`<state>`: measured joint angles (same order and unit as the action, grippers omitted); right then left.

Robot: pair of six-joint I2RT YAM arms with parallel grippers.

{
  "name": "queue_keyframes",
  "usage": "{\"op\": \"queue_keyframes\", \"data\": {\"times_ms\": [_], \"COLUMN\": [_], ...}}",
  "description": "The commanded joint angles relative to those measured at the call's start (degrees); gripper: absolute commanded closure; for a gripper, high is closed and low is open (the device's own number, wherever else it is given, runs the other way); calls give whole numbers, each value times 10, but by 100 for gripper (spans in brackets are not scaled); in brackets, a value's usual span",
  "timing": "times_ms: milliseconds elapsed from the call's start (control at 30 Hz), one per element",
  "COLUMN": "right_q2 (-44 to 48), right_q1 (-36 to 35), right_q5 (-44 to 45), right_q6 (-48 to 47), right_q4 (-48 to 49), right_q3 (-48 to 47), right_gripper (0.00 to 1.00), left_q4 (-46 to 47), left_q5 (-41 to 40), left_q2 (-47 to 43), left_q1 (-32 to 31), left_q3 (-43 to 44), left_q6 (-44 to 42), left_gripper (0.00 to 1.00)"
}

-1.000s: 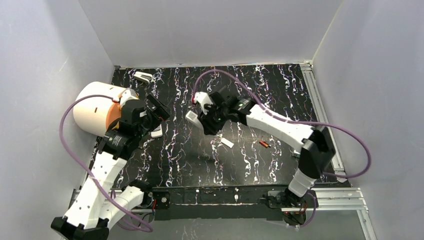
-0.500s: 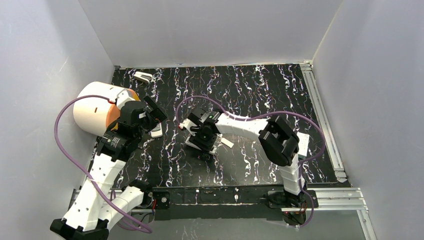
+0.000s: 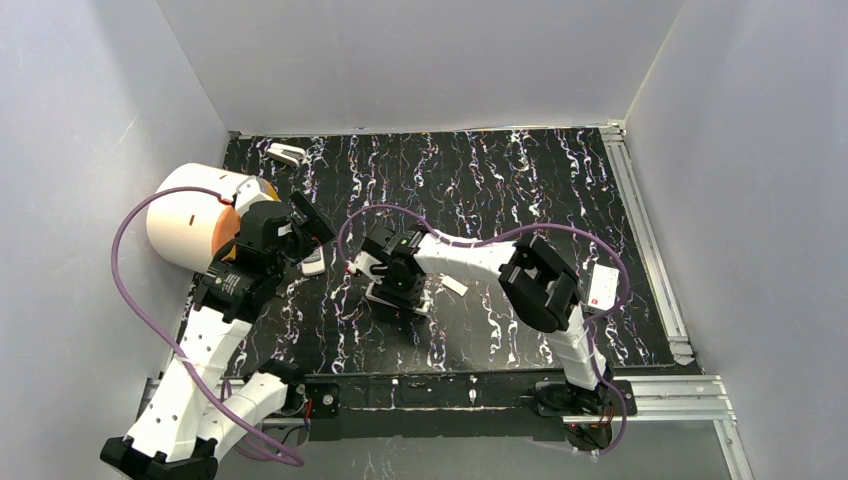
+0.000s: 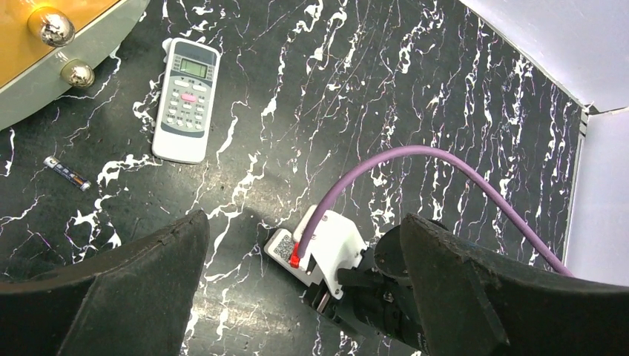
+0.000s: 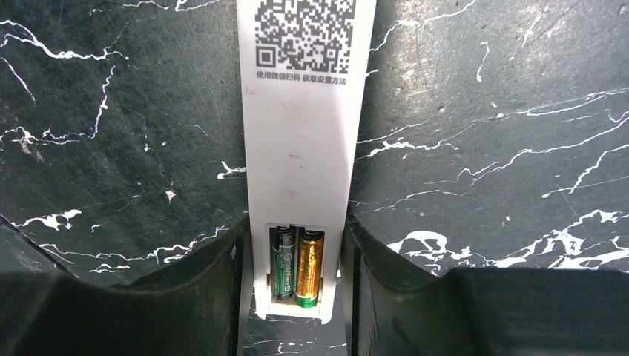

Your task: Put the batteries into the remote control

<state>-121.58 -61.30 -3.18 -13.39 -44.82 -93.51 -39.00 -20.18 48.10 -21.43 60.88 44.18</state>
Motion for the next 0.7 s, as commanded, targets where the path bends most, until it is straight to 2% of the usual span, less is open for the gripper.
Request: {"op": "queue_keyframes", "data": {"times_ms": [0,200,467,667], "right_q2": [-19,-2,54,151], "right_q1": [-3,-4,-4,14], "right_q5": [3,-1,-11,-13], "right_q6": [-8,-5,11,57], "right_q4": [-38,-26,23,113], "right_q3": [-33,-25,-16,34], "right_gripper": [61,39,33,29], "left_q4": [7,8,7,8], "left_q5": [-7,-1,-1,3], "left_q2": [-7,-5,-7,-12], "left_q1": [6,6,7,8], "left_q3": [12,12,13,17], "left_q6": [-11,-12,-14,-21], "left_gripper": [2,2,2,2]}}
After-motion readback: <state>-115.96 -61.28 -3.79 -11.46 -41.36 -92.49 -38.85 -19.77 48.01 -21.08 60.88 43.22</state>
